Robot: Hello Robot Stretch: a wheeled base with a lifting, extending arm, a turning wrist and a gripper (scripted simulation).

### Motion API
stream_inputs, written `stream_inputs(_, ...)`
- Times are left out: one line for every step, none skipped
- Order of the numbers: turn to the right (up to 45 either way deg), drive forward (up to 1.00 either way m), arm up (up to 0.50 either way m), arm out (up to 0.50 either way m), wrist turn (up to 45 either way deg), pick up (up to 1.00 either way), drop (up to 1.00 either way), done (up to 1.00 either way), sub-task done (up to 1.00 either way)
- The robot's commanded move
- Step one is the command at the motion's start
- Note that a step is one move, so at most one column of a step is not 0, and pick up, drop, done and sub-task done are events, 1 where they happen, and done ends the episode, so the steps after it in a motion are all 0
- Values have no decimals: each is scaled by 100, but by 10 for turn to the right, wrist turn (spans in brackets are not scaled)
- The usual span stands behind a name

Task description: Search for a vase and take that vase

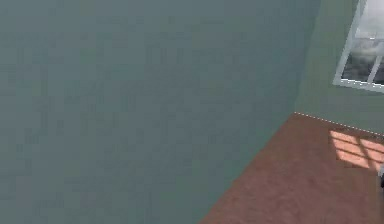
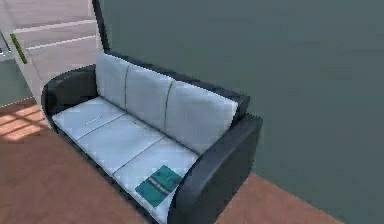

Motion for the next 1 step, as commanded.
stream_inputs(360,0,0,0,0,0,0,0,0)
